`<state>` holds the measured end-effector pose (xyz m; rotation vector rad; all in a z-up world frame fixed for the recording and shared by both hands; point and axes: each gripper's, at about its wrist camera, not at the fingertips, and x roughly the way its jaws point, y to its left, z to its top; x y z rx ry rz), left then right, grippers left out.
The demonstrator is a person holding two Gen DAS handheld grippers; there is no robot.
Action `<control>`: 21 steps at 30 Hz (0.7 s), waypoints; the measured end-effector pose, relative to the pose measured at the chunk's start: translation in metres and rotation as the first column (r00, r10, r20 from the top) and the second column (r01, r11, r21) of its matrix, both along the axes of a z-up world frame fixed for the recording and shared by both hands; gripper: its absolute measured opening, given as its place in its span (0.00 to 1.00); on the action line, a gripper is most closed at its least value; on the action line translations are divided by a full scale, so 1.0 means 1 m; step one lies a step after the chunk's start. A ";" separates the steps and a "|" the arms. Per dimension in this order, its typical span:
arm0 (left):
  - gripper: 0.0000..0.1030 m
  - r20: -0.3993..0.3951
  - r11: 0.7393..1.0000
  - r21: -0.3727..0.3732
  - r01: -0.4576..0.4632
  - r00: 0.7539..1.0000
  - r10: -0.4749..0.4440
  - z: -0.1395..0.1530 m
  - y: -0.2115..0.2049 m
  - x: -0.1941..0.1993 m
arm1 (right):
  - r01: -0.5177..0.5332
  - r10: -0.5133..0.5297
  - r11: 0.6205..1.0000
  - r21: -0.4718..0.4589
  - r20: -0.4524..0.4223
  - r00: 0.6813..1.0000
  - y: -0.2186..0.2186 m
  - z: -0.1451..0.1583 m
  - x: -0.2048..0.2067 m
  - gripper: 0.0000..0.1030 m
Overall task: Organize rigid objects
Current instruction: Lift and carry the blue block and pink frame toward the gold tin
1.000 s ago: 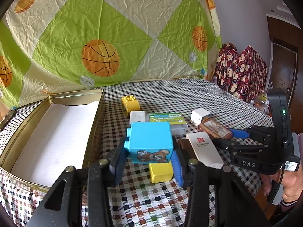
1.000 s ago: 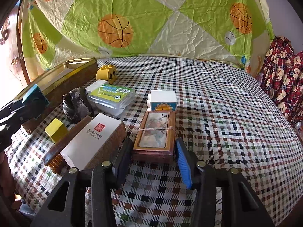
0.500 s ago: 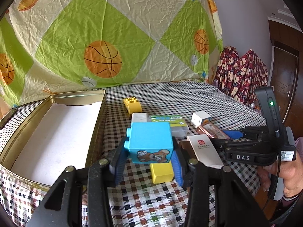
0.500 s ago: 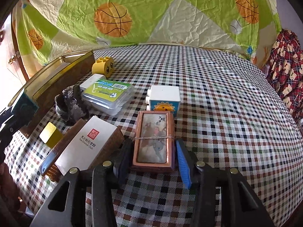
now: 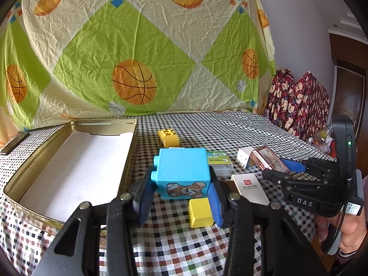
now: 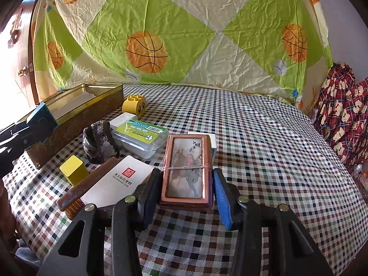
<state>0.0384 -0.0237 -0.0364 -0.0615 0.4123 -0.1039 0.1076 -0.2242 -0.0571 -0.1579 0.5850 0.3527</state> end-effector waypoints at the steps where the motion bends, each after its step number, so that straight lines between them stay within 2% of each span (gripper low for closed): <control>1: 0.41 0.003 1.000 -0.001 -0.002 1.000 0.002 0.000 0.000 0.000 | 0.001 -0.001 1.000 0.007 0.009 1.000 -0.001 0.000 -0.001 0.46; 11: 0.41 0.036 1.000 0.000 -0.013 0.999 0.013 0.001 0.001 -0.005 | 0.014 -0.023 0.996 0.091 0.107 0.994 -0.013 0.006 -0.014 0.46; 21: 0.41 0.063 0.999 0.011 -0.030 0.998 0.029 0.002 0.000 -0.009 | 0.013 -0.054 0.983 0.184 0.220 0.974 -0.026 0.013 -0.030 0.46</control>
